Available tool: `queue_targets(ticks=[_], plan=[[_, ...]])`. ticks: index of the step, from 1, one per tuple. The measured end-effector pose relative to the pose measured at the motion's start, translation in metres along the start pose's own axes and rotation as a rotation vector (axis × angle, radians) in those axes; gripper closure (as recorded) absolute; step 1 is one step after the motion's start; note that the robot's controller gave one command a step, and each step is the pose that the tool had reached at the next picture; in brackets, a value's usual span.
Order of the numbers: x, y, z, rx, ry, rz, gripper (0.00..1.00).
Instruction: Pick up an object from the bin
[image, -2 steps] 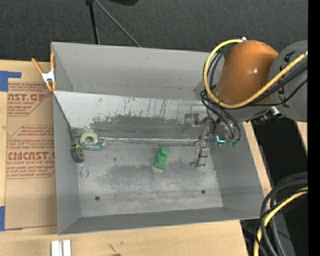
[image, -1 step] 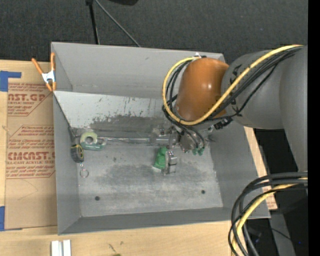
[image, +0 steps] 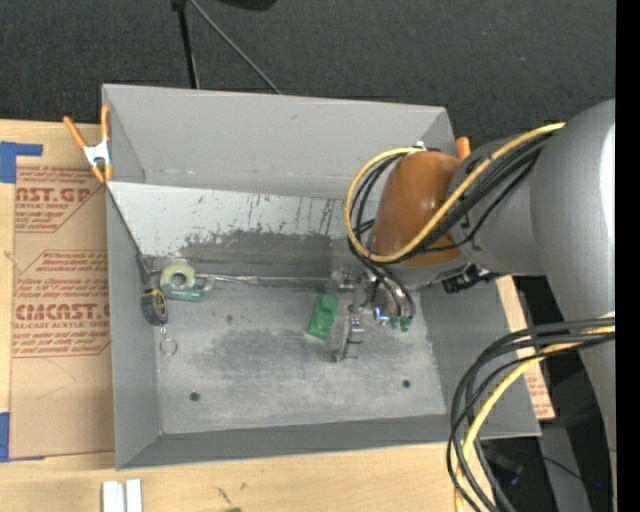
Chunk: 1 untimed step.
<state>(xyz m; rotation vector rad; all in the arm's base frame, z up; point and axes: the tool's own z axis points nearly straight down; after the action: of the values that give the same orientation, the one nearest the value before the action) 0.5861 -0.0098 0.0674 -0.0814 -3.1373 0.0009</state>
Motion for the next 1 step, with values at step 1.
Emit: queue_targets(ticks=[1], plan=[[0.0108,0.0262,-0.0021,-0.001,-0.004,-0.427,0.00]])
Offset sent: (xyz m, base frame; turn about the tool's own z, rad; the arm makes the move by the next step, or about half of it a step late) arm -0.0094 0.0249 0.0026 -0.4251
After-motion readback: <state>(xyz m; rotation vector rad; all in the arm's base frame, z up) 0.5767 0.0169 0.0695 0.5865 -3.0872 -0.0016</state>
